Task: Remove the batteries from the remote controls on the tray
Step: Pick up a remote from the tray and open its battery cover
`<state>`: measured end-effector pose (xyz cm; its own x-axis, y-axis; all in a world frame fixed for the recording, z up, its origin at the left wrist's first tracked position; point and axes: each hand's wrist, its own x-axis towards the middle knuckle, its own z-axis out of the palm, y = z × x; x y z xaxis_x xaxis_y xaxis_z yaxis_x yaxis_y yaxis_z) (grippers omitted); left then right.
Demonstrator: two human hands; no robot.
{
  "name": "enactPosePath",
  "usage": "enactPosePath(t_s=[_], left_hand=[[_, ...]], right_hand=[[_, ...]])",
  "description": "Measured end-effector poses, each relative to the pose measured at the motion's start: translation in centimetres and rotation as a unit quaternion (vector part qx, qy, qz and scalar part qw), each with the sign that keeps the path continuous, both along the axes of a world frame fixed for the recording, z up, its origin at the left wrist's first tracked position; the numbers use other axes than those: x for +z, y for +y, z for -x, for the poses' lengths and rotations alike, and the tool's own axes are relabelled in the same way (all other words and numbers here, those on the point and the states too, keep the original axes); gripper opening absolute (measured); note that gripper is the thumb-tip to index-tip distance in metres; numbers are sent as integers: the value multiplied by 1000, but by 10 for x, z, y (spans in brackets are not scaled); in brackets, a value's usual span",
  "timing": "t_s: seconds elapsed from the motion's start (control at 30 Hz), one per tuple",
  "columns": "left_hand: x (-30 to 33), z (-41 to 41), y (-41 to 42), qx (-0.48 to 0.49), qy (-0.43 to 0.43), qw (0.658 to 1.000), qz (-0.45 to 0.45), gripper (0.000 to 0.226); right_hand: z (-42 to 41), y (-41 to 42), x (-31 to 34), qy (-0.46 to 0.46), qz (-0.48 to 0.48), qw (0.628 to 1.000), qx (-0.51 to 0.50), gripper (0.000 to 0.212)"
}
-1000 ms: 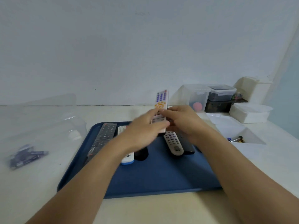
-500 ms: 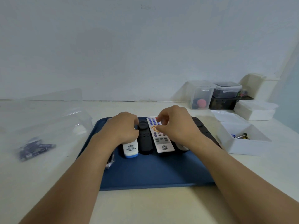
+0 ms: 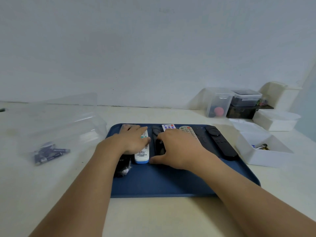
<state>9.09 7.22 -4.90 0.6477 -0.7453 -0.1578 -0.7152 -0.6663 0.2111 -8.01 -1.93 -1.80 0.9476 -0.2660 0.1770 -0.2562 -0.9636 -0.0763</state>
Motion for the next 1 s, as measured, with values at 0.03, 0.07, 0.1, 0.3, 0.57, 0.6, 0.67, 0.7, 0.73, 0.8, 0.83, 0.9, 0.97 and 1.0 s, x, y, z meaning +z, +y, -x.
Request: enactPosePath(t_s=[0.03, 0.07, 0.1, 0.3, 0.57, 0.6, 0.67, 0.7, 0.73, 0.8, 0.83, 0.9, 0.97, 1.0], left_hand=[[0, -1, 0, 0, 4, 1000, 5, 65], [0, -3, 0, 2, 12, 1000, 8, 64], [0, -3, 1, 3, 20, 1000, 14, 61], [18, 18, 6, 34, 32, 996, 76, 64], [52, 57, -7, 26, 279, 828, 486, 46], [54, 66, -12, -4, 357, 808, 470, 39], [55, 80, -14, -61, 463, 783, 411, 28], [55, 84, -14, -87, 488, 778, 386, 28], [54, 86, -14, -110, 512, 767, 372, 31], [52, 81, -12, -125, 548, 741, 367, 40], [53, 80, -12, -108, 555, 739, 366, 42], [56, 76, -9, -51, 550, 748, 368, 49], [59, 74, -9, -17, 568, 726, 386, 57], [60, 75, -8, -16, 582, 711, 395, 57]], right_hand=[[-3, 0, 0, -6, 4, 1000, -1, 38], [-4, 0, 0, -8, 3, 1000, -8, 35], [-5, 0, 1, -13, -9, 1000, -18, 32], [1, -34, 13, -196, -266, 938, -100, 18], [23, -88, 38, -347, -573, 742, -30, 20], [21, -89, 37, -363, -603, 711, -21, 21], [16, -88, 35, -388, -638, 665, -13, 24], [15, -90, 34, -395, -638, 661, -12, 24], [16, -93, 33, -393, -630, 670, -12, 22], [19, -98, 33, -363, -618, 697, -13, 17], [21, -101, 33, -348, -626, 698, -8, 16], [22, -104, 32, -342, -644, 684, 2, 15], [21, -104, 30, -352, -632, 691, -2, 17], [19, -102, 29, -351, -623, 700, -2, 19]])
